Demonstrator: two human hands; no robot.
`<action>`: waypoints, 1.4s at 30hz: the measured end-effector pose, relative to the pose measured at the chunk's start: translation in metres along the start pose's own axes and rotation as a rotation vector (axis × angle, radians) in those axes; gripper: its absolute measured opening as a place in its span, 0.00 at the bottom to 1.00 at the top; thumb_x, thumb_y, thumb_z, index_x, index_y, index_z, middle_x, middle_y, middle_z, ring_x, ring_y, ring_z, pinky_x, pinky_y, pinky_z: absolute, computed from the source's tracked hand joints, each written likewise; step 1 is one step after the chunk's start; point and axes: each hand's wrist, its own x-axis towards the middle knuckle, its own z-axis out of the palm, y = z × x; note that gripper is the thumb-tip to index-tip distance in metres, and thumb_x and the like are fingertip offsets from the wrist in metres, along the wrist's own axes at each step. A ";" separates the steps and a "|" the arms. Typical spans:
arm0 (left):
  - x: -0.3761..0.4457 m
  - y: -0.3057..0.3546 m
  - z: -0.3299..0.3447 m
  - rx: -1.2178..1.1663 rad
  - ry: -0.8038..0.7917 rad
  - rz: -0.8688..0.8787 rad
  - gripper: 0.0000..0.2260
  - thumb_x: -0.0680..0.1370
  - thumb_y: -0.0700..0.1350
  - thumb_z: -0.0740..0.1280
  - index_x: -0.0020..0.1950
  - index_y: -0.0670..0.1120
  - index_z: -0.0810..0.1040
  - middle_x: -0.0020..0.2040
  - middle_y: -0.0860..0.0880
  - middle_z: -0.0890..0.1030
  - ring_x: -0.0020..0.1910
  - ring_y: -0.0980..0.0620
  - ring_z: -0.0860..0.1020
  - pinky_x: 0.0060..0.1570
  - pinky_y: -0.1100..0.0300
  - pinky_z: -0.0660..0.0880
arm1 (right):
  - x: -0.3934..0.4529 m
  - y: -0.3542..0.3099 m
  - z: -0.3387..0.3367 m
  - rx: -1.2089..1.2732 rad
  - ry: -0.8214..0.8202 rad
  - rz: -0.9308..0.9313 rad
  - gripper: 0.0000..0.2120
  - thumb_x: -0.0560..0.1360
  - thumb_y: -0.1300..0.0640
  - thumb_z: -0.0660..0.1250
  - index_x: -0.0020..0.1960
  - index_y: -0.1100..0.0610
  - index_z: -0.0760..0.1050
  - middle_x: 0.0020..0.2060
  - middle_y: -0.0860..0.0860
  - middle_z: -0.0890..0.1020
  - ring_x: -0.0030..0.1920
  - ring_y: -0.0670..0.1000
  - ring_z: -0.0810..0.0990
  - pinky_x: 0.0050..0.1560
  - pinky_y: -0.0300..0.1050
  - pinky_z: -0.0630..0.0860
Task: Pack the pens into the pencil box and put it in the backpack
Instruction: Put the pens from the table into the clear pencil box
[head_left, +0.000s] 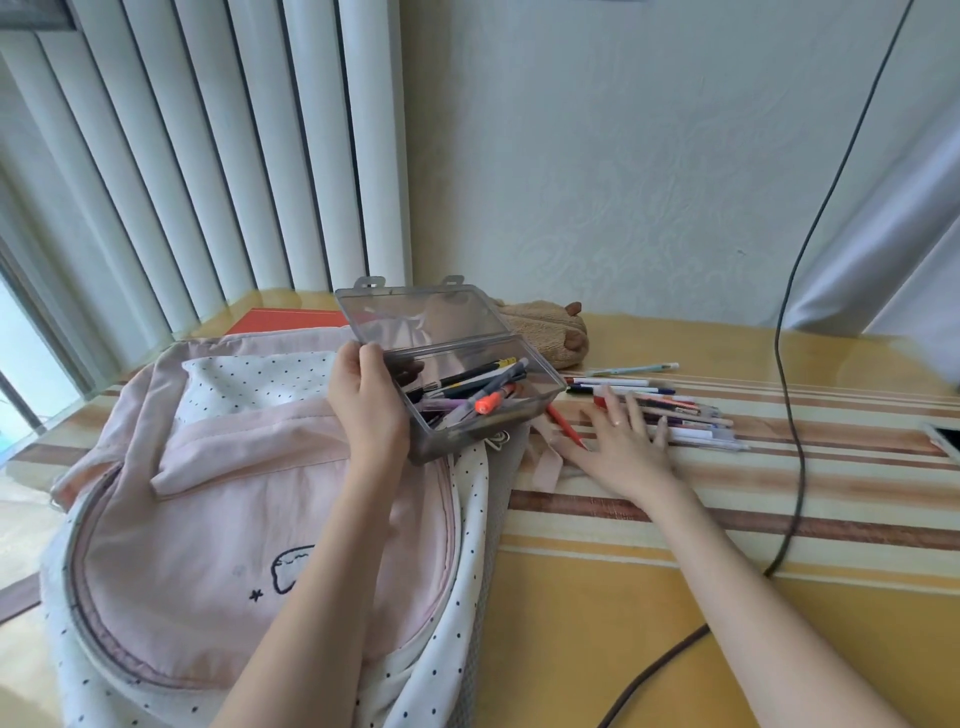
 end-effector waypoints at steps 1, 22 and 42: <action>0.000 0.000 0.000 0.000 0.003 0.002 0.10 0.75 0.38 0.55 0.34 0.44 0.69 0.35 0.39 0.79 0.37 0.42 0.81 0.40 0.48 0.78 | -0.003 0.001 0.004 0.004 0.074 -0.023 0.41 0.69 0.24 0.47 0.73 0.47 0.60 0.78 0.45 0.50 0.77 0.52 0.45 0.71 0.67 0.43; -0.002 -0.003 0.002 -0.024 0.004 -0.028 0.09 0.75 0.38 0.55 0.36 0.43 0.69 0.35 0.39 0.79 0.35 0.43 0.80 0.39 0.52 0.78 | -0.031 0.019 -0.019 0.279 -0.084 -0.160 0.17 0.69 0.41 0.70 0.56 0.42 0.73 0.58 0.44 0.73 0.61 0.46 0.69 0.62 0.50 0.69; -0.003 -0.008 0.002 0.055 0.014 -0.004 0.07 0.71 0.43 0.57 0.33 0.45 0.69 0.39 0.31 0.79 0.42 0.32 0.81 0.46 0.35 0.78 | 0.004 0.037 -0.035 -0.080 0.101 0.068 0.31 0.70 0.61 0.64 0.71 0.56 0.58 0.69 0.55 0.63 0.67 0.58 0.61 0.64 0.54 0.67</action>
